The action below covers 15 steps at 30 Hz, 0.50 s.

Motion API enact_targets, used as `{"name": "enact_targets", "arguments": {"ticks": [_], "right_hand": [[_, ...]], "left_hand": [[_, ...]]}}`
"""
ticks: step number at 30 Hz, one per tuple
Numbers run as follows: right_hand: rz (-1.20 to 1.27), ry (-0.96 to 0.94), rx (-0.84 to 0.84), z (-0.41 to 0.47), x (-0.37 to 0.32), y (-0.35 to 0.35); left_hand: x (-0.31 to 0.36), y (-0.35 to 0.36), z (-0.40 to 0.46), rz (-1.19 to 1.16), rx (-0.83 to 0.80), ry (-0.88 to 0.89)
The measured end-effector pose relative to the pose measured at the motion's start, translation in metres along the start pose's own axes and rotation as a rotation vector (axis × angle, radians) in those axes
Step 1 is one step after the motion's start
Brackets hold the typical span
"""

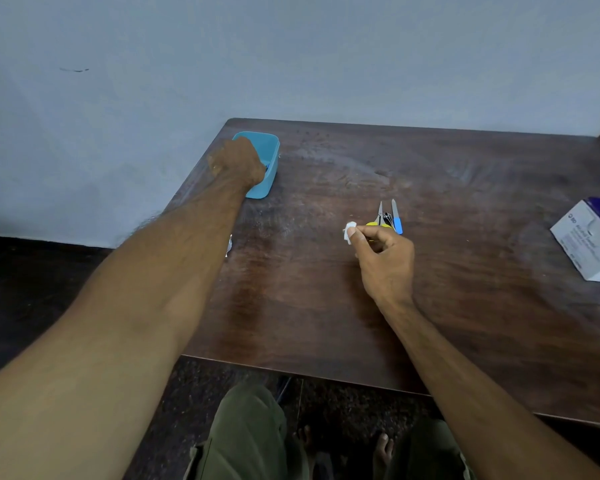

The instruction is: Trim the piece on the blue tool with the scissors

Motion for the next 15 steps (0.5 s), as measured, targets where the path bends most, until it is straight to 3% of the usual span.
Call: {"name": "enact_targets", "arguments": {"ticks": [15], "right_hand": [[0.005,-0.049,-0.021,0.0011,0.0030,0.0019]], "left_hand": [[0.0001,-0.0031,-0.0029,0.004,0.007,0.006]]}}
Point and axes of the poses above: each hand's wrist, its own z-axis towards the middle knuckle, its own y-axis out of the palm, x = y × z, the point moved 1 cm from there along z, towards the middle knuckle, and after that the axes turned 12 degrees about x, right-handed, at the moved point
